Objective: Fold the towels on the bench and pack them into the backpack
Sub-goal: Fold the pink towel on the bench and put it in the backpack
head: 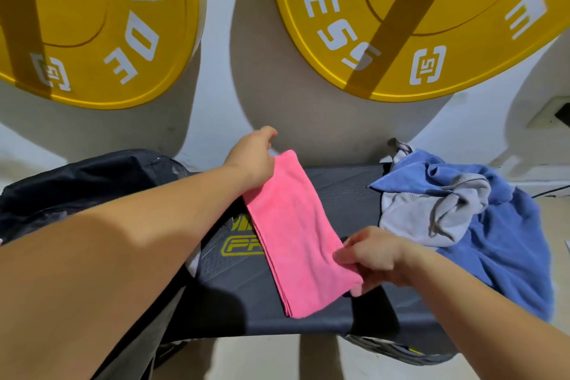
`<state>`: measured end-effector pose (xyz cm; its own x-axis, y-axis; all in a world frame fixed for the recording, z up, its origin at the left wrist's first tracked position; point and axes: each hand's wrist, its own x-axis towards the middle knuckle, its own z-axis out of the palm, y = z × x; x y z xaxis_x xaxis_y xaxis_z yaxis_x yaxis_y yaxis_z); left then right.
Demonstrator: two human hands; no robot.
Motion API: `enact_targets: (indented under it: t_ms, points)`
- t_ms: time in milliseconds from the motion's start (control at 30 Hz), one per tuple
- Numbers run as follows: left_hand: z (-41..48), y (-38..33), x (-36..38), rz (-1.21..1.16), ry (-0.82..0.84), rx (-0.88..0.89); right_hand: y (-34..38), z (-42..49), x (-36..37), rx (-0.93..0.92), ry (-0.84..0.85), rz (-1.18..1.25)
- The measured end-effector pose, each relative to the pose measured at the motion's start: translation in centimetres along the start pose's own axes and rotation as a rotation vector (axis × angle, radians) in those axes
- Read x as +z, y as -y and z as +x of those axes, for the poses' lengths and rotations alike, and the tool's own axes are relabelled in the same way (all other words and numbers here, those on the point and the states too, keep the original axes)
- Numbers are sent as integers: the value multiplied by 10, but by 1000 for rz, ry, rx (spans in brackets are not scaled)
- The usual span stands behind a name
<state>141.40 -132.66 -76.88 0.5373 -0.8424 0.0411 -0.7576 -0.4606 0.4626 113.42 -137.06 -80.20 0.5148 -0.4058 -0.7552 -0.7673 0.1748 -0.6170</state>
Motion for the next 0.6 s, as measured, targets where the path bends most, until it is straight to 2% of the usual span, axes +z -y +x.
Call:
enact_targets:
  t_ms: [200,300,400,500,600]
  points:
    - [-87,2,39,90,160,212,-9,-1,8,70,-79,-216]
    - [-150,-1,51,110,323,455,-8,-7,12,92,-10,-350]
    - [-190,-6,54,305,482,607,-7,-16,20,124,106,-430]
    - [-205,-3,51,459,481,650,-6,-26,28,147,184,-482]
    - [-213,-3,50,490,481,615,-11,-34,30,143,121,-605]
